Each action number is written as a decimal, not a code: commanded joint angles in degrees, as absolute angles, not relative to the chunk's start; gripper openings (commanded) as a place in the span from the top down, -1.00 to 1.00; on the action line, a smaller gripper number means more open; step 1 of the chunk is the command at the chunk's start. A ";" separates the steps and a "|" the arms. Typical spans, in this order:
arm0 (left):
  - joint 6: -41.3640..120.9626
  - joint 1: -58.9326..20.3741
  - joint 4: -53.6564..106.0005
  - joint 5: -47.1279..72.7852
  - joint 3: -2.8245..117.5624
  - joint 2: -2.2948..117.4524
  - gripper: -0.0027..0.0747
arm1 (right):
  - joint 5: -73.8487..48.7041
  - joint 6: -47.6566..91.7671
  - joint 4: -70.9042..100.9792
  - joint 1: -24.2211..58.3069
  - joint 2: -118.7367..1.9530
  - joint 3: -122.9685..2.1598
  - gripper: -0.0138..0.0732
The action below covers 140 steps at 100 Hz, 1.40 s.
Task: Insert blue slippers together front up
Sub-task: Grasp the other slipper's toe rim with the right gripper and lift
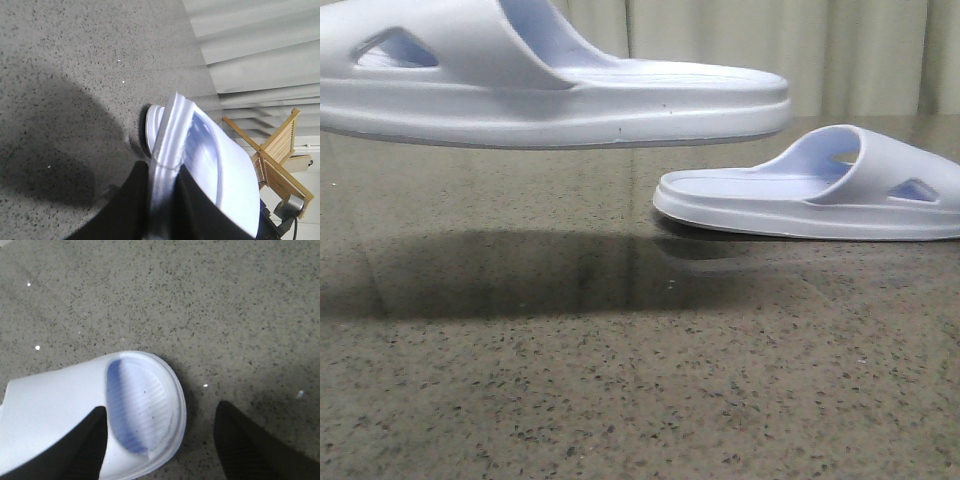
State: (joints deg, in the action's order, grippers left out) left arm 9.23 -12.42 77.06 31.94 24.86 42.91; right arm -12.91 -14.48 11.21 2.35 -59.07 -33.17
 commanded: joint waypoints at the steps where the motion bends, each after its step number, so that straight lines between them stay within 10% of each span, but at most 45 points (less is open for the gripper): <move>1: 9.36 -12.66 80.14 32.16 26.33 42.53 0.89 | -7.95 -14.54 13.40 2.00 -59.89 -35.42 -0.22; 140: 9.36 -12.66 79.72 32.23 26.33 42.53 0.89 | -6.82 -14.54 22.36 2.00 -69.61 -35.67 -0.16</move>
State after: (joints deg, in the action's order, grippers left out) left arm 9.23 -12.42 77.06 31.94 24.86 42.91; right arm -9.38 -14.53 20.64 2.35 -70.19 -34.15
